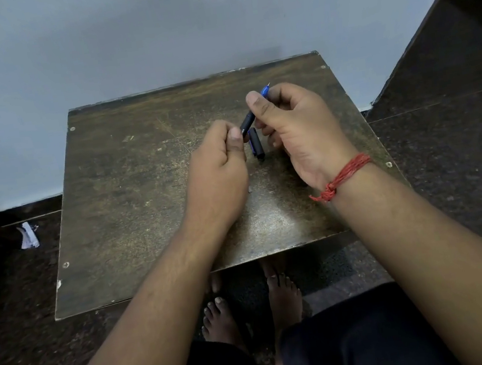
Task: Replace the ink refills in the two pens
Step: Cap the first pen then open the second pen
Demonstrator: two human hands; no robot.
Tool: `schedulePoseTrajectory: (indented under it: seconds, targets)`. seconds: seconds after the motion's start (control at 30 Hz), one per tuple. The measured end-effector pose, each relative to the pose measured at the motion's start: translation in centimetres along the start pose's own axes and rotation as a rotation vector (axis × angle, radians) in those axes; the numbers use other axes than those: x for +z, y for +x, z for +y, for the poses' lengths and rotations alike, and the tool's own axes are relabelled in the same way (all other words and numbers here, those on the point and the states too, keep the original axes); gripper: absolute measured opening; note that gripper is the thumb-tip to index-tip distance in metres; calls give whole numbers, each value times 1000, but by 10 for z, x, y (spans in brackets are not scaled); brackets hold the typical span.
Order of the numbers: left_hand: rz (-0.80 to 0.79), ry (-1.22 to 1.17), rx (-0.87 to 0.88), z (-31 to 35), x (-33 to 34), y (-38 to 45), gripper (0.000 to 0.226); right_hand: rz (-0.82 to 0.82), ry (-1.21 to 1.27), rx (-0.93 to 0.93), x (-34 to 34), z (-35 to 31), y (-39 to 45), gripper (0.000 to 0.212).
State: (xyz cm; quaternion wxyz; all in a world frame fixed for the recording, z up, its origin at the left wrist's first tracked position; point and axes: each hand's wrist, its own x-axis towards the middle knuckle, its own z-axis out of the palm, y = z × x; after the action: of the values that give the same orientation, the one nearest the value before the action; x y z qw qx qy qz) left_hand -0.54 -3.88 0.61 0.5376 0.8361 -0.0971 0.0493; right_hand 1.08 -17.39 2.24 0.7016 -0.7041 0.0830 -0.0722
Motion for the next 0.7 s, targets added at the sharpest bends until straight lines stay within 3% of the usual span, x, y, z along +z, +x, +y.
schedulePoseTrajectory:
  seconds: [0.3, 0.57, 0.7]
  targets:
    - [-85, -85, -77, 3, -3, 4, 31, 44, 237, 29, 2, 3, 4, 21]
    - [-231, -410, -189, 4, -8, 8, 33, -126, 309, -61, -5, -2, 8, 13]
    - [-107, -78, -99, -3, -6, 4, 32, -163, 187, -28, -11, 4, 9, 10]
